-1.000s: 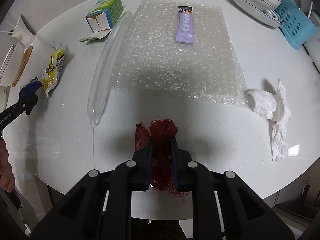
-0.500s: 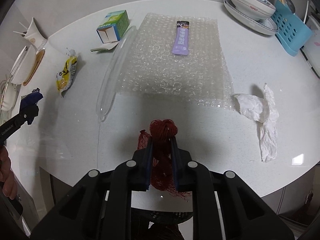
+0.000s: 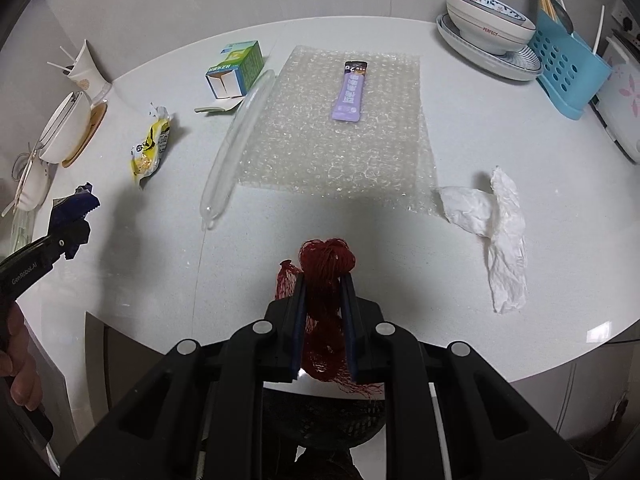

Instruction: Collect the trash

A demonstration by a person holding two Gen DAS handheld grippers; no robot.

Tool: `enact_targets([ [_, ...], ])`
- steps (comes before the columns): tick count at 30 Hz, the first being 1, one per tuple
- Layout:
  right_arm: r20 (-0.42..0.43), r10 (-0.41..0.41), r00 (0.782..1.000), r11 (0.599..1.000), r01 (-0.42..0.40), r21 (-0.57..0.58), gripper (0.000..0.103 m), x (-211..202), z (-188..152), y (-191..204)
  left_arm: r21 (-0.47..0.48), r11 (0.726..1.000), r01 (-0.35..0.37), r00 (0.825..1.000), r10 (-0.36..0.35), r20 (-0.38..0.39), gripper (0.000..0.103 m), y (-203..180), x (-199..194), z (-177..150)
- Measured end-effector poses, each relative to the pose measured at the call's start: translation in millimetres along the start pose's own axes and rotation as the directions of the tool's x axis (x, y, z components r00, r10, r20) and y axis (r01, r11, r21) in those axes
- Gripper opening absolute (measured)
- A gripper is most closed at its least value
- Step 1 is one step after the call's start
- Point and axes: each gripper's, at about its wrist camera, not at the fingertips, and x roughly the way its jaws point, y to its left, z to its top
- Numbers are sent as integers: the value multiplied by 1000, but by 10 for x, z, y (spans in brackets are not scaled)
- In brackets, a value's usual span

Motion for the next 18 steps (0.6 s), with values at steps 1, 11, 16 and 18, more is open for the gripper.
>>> enact_targets([
  [1, 3, 2, 1000, 1000, -2, 0, 15, -15, -11, -6, 3, 1000, 2, 1000, -2, 1, 20, -37, -11, -22],
  [11, 32, 5, 999, 1000, -4, -22, 15, -197, -190, -67, 23, 999, 29, 1000, -29, 5, 20, -338, -119, -283],
  [16, 47, 6, 999, 999, -4, -36, 15, -285, -297, -78, 27, 999, 42, 999, -42, 10, 20, -421, -196, -411],
  [18, 52, 6, 999, 999, -4, -40, 15, -315, -338, -88, 30, 999, 45, 999, -45, 12, 20, -454, -227, -474],
])
